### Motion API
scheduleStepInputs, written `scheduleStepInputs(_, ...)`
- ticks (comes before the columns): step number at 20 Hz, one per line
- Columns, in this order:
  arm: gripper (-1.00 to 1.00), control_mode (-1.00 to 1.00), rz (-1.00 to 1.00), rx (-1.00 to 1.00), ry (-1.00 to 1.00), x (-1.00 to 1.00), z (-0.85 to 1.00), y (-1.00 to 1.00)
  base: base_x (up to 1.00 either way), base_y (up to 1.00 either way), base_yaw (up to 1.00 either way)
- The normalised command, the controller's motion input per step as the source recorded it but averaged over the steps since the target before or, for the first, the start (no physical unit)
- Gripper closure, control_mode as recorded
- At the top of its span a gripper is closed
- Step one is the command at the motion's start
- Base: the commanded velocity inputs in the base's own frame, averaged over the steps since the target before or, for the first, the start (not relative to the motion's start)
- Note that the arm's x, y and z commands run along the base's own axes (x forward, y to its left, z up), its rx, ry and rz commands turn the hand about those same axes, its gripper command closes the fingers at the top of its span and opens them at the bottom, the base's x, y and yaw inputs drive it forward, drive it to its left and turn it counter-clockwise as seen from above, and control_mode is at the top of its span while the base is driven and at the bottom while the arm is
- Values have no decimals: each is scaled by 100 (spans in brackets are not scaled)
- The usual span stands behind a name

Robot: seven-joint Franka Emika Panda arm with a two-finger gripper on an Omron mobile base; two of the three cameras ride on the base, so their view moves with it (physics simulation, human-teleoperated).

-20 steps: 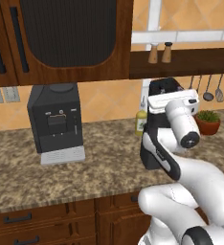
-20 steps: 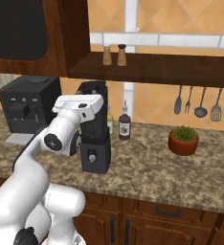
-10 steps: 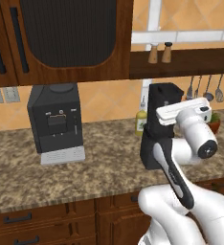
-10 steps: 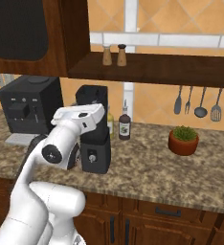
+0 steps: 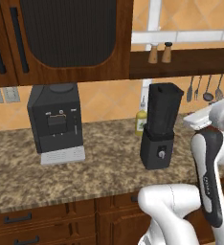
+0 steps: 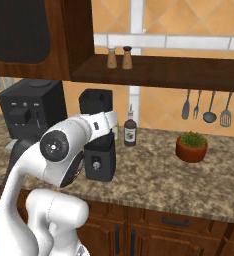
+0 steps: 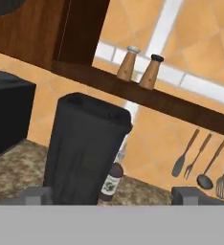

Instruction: Close the lid blender by securely placing the lid on top.

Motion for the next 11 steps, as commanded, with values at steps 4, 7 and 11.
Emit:
scheduleStepInputs(4, -100, -100, 6, -6, 25, -98, 0, -30, 0, 0, 0)
scheduleStepInputs(7, -100, -100, 3, -1, 10, -94, 5, -35, 0, 0, 0)
scheduleStepInputs(11, -100, -100, 0, 0, -1, -73, 17, -39, 0, 0, 0)
